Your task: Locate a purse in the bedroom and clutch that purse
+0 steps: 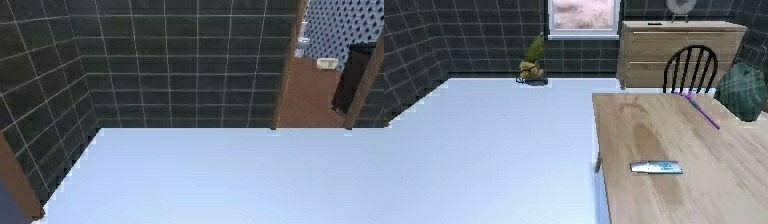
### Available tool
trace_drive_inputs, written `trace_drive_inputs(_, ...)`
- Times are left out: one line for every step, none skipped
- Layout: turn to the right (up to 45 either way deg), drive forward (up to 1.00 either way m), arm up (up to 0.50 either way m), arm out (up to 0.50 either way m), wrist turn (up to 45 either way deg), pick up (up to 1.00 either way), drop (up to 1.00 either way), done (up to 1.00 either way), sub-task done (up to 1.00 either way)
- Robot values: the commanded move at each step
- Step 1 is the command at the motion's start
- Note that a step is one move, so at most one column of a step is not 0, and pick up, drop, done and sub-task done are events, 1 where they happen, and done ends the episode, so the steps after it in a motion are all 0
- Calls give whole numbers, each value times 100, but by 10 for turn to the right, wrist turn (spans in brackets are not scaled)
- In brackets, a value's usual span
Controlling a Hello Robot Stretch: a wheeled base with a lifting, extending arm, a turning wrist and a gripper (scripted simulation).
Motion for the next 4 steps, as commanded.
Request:
trace_drive_inputs(0,45,0,0,0,0,0,0,0)
trace_drive_inputs(450,0,0,0,0,0,0,0,0)
trace_drive_inputs(420,0,0,0,0,0,0,0,0)
trace_drive_inputs(0,100,0,0,0,0,0,0,0)
